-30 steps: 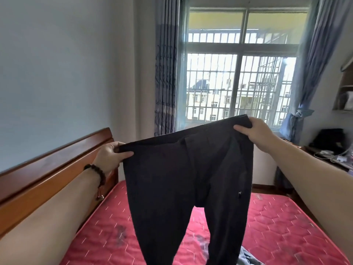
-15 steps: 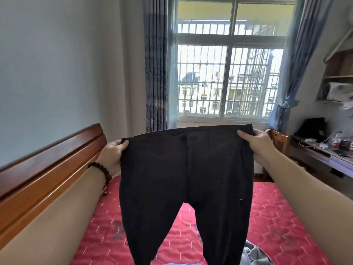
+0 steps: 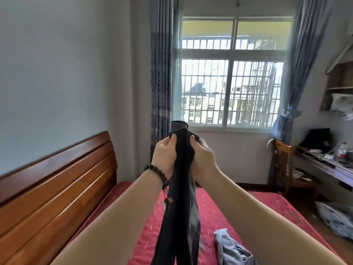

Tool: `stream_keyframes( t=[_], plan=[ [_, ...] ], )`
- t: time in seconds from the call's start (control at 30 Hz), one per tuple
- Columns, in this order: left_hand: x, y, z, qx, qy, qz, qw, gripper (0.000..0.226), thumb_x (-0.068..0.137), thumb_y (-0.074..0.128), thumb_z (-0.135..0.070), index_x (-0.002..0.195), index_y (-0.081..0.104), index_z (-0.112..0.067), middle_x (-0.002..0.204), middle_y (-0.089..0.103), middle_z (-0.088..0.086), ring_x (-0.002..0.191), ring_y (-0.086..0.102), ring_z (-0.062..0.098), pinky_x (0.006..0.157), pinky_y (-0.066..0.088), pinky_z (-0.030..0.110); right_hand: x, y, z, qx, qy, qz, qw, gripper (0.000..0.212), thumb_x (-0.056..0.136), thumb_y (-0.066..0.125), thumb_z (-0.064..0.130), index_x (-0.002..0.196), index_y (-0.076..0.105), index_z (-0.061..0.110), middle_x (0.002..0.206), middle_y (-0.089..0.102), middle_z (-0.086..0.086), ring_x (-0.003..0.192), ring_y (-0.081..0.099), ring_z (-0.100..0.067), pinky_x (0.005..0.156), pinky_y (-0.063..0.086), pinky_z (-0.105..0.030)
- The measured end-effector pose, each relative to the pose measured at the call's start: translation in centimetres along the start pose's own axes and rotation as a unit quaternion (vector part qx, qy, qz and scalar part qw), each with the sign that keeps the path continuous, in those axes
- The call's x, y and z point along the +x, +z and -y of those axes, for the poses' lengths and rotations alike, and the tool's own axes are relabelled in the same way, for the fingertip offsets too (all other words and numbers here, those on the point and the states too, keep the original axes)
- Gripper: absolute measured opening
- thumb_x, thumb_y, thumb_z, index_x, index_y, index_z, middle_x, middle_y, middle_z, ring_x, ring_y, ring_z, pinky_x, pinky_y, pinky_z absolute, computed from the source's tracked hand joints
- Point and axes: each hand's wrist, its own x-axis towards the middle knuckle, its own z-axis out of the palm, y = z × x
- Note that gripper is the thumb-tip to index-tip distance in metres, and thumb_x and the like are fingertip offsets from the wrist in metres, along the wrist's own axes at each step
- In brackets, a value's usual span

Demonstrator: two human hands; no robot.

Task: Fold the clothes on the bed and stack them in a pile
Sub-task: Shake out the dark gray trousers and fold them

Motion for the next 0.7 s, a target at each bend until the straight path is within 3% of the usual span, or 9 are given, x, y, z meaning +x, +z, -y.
stream_keyframes(
  t=[0.07, 0.13, 0.23, 0.3, 0.4, 0.5, 0.57, 0.6, 0.7],
  plan=[
    [-2.0, 1.3, -0.5, 0.015, 0.013, 0.012, 1.000, 0.039, 0.092, 0.054, -0.048, 0.089, 0.074, -0.014, 0.091, 0.074, 0.011, 0.089, 0.071, 0.025, 0.079, 0.058, 0.038, -1.9, 0.2, 1.1, 0.020, 0.027, 0.044, 0.998, 0.040, 0.099, 0.043, 0.040, 0.107, 0.064, 0.006, 0.094, 0.070, -0.010, 0.085, 0.068, -0.020, 0.075, 0.055, -0.031],
    [-3.8, 1.7, -1.0, 0.013, 0.025, 0.015, 0.999, 0.038, 0.083, 0.063, -0.054, 0.087, 0.074, -0.017, 0.093, 0.074, 0.010, 0.091, 0.071, 0.026, 0.081, 0.058, 0.040, -3.4, -0.2, 2.3, 0.012, 0.032, 0.075, 0.997, 0.049, 0.100, 0.038, 0.043, 0.112, 0.067, 0.006, 0.108, 0.070, -0.011, 0.100, 0.066, -0.020, 0.089, 0.052, -0.031],
    [-6.1, 1.3, -2.0, 0.046, 0.067, 0.022, 0.996, 0.012, 0.090, 0.063, -0.032, 0.090, 0.074, -0.025, 0.095, 0.073, 0.010, 0.096, 0.068, 0.035, 0.083, 0.057, 0.050, -5.8, -0.9, 4.0, -0.020, 0.014, 0.117, 0.993, 0.032, 0.100, 0.045, 0.025, 0.114, 0.067, 0.007, 0.114, 0.069, -0.008, 0.104, 0.064, -0.016, 0.083, 0.052, -0.022],
    [-7.5, 0.7, -3.1, 0.045, 0.070, 0.040, 0.996, 0.015, 0.093, 0.059, -0.022, 0.099, 0.073, -0.019, 0.102, 0.072, 0.015, 0.100, 0.066, 0.040, 0.086, 0.054, 0.054, -7.1, -1.8, 5.4, -0.171, -0.066, 0.125, 0.975, 0.022, 0.096, 0.054, 0.010, 0.113, 0.066, 0.016, 0.111, 0.068, -0.001, 0.101, 0.062, -0.013, 0.075, 0.051, -0.016],
    [-9.6, 0.1, -5.3, 0.048, 0.086, 0.068, 0.993, 0.016, 0.095, 0.056, -0.013, 0.101, 0.071, -0.013, 0.100, 0.074, 0.010, 0.093, 0.071, 0.027, 0.075, 0.058, 0.038, -8.3, -3.5, 8.6, -0.442, -0.223, 0.106, 0.862, 0.054, 0.086, 0.070, 0.021, 0.134, 0.046, 0.032, 0.142, 0.042, 0.005, 0.128, 0.039, -0.009, 0.100, 0.035, -0.019],
    [-11.9, 0.0, -7.8, 0.091, 0.115, 0.102, 0.984, 0.017, 0.095, 0.055, -0.011, 0.102, 0.070, -0.013, 0.098, 0.075, 0.003, 0.089, 0.071, 0.017, 0.070, 0.057, 0.024, -8.9, -3.4, 12.0, -0.571, -0.290, 0.180, 0.747, 0.077, 0.077, 0.077, 0.038, 0.143, 0.036, 0.033, 0.154, 0.027, 0.005, 0.138, 0.017, -0.003, 0.110, 0.016, -0.030],
    [-13.4, 0.0, -9.1, 0.123, 0.129, 0.129, 0.975, 0.019, 0.095, 0.053, -0.008, 0.105, 0.069, -0.013, 0.099, 0.075, 0.001, 0.091, 0.070, 0.015, 0.073, 0.055, 0.021, -9.2, -2.4, 14.1, -0.612, -0.266, 0.240, 0.705, 0.053, 0.074, 0.079, 0.041, 0.119, 0.054, 0.036, 0.134, 0.051, 0.006, 0.126, 0.037, 0.006, 0.104, 0.031, -0.032],
    [-14.1, 0.0, -9.6, 0.130, 0.133, 0.136, 0.973, 0.020, 0.095, 0.053, -0.007, 0.104, 0.069, -0.014, 0.099, 0.074, 0.001, 0.092, 0.070, 0.015, 0.074, 0.055, 0.022, -9.5, -1.8, 14.9, -0.625, -0.244, 0.260, 0.694, 0.034, 0.073, 0.080, 0.039, 0.098, 0.058, 0.037, 0.109, 0.061, 0.011, 0.101, 0.049, 0.016, 0.088, 0.040, -0.026],
    [-15.8, -0.4, -10.5, 0.132, 0.137, 0.108, 0.976, 0.022, 0.095, 0.056, -0.011, 0.097, 0.074, -0.022, 0.101, 0.074, 0.001, 0.095, 0.070, 0.017, 0.077, 0.056, 0.025, -10.4, -0.7, 15.7, -0.633, -0.233, 0.288, 0.679, 0.031, 0.077, 0.079, 0.034, 0.068, 0.049, 0.038, 0.069, 0.051, 0.015, 0.063, 0.050, 0.014, 0.058, 0.035, -0.009]
  ],
)
